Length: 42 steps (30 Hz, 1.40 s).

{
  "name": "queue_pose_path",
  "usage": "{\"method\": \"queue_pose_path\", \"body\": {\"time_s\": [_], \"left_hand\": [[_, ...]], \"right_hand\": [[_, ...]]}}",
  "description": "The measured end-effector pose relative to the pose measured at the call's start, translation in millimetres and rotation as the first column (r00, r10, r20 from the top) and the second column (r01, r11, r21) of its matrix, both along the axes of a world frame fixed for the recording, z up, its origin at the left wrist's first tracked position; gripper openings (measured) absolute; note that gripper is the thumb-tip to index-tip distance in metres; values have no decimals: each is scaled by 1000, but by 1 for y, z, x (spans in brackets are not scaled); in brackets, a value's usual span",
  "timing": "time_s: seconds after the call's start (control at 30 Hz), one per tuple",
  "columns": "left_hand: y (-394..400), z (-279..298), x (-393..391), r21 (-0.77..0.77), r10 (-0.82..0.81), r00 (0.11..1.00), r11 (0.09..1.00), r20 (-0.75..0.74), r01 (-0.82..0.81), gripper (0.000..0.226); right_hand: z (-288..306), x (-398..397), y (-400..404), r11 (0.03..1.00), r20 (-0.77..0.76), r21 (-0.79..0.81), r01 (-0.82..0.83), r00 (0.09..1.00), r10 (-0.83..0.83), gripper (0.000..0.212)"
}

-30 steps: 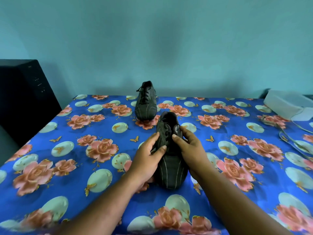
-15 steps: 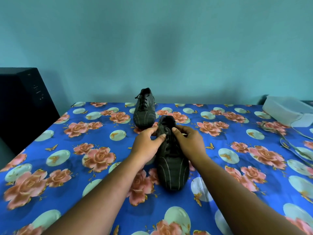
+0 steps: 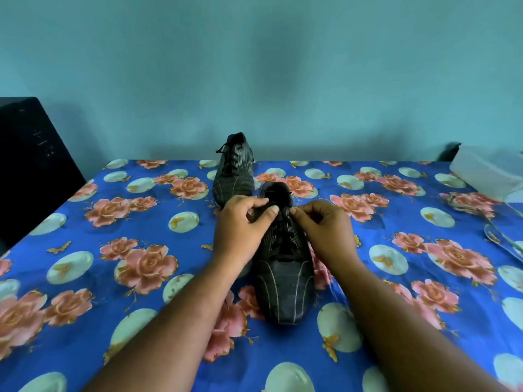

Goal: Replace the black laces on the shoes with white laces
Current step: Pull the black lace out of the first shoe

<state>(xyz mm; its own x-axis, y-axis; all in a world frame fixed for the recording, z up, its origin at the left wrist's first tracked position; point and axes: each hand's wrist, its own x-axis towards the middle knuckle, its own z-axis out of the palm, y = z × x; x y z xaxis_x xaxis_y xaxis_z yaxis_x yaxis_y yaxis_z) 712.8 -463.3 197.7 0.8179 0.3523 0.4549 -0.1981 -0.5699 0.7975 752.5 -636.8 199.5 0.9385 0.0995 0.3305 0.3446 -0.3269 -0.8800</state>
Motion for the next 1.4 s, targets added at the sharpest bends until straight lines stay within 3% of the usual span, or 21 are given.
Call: {"method": "queue_pose_path", "body": {"time_s": [0.1, 0.17, 0.27, 0.4, 0.6, 0.8, 0.87, 0.93, 1.03, 1.13, 1.2, 1.27, 1.4], "left_hand": [[2, -3, -2, -116, -3, 1000, 993, -4, 3, 4], [1, 0, -4, -241, -37, 998, 970, -47, 24, 4], [-2, 8, -7, -535, -159, 985, 838, -61, 102, 13], [-6, 15, -14, -704, -277, 960, 689, -36, 172, 27], [11, 24, -17, -813, -395, 914, 501, 91, 297, 46], [46, 27, -15, -885, -226, 922, 280, 315, 372, 46], [58, 26, -11, -896, -154, 948, 312, 279, 314, 42], [63, 26, -8, -879, -86, 984, 441, 159, 181, 36], [70, 18, -5, -625, 52, 990, 770, -135, -126, 37], [81, 6, -2, -197, 164, 942, 954, -293, -227, 48], [83, 5, -4, 25, 223, 913, 973, -342, -228, 40], [82, 7, -7, 175, 283, 892, 956, -353, -234, 33], [78, 7, -9, 277, 310, 928, 928, -207, -248, 21]], "right_hand": [[3, -2, 0, 980, -140, 197, -6, 990, 35, 20], [7, -1, 0, 941, -289, 335, 53, 956, 49, 21], [11, 4, -4, 873, -416, 481, 82, 898, 145, 23], [15, 7, -5, 760, -400, 649, -10, 846, 353, 33], [20, 13, -15, 606, -316, 795, -1, 853, 416, 39], [29, 19, -33, 516, -270, 854, 68, 906, 327, 47], [33, 23, -41, 463, -276, 878, 121, 918, 283, 46], [32, 30, -49, 474, -326, 858, 196, 922, 210, 44], [27, 37, -62, 661, -452, 677, 323, 892, 27, 41], [18, 44, -77, 871, -409, 362, 332, 896, -172, 29], [12, 50, -84, 933, -280, 116, 340, 912, -298, 27], [6, 55, -88, 918, -189, -42, 394, 899, -395, 23], [-2, 62, -91, 901, -203, -137, 413, 878, -433, 32]]}}
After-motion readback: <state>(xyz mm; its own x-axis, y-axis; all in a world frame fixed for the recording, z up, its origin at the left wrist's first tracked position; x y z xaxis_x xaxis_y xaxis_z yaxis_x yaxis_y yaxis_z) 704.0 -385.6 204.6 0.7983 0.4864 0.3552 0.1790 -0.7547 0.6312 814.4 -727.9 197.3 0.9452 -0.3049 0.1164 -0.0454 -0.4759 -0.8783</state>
